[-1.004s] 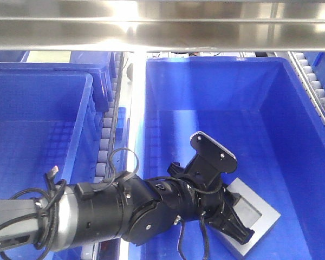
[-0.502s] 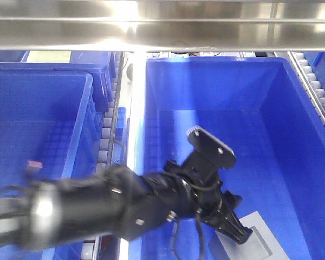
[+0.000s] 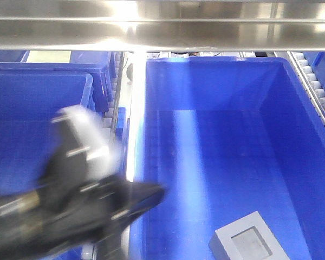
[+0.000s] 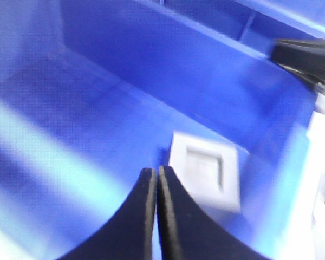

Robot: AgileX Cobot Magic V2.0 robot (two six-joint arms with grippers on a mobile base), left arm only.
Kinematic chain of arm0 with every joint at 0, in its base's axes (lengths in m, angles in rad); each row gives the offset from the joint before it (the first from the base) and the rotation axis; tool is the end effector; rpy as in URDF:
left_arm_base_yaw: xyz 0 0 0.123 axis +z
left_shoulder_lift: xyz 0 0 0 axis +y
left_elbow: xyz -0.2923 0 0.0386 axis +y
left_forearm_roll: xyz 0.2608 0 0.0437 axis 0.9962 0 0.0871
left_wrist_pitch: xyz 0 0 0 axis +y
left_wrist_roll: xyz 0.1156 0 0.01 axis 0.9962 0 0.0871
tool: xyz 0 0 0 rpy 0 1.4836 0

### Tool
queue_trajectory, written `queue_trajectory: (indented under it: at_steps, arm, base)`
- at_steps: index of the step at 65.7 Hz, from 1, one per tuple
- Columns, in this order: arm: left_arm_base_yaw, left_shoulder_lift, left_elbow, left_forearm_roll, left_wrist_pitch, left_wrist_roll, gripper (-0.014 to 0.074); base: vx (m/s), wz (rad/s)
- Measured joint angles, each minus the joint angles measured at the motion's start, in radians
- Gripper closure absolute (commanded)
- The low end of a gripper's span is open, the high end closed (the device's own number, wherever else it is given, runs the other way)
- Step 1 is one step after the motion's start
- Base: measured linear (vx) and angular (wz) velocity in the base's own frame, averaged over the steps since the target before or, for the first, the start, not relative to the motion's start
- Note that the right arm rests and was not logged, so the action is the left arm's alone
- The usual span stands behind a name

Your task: Sort gray base to blue bin

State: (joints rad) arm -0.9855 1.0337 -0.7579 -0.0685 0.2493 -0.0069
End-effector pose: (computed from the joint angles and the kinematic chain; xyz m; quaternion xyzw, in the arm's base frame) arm 0.1373 -0.2107 0.3157 0.3757 0.7554 -0.2773 0.4598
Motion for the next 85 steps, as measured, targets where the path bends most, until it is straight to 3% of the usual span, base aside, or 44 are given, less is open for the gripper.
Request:
queue_trajectory:
  at_steps: [42,85]
  arm:
    - [0.0,-0.668,0.355,0.046,0.097,-0.05,0.0603]
    - [0.0,-0.718,0.364,0.059,0.154,-0.051,0.0603]
  base:
    - [0.0,0.0]
    - [0.0,0.0]
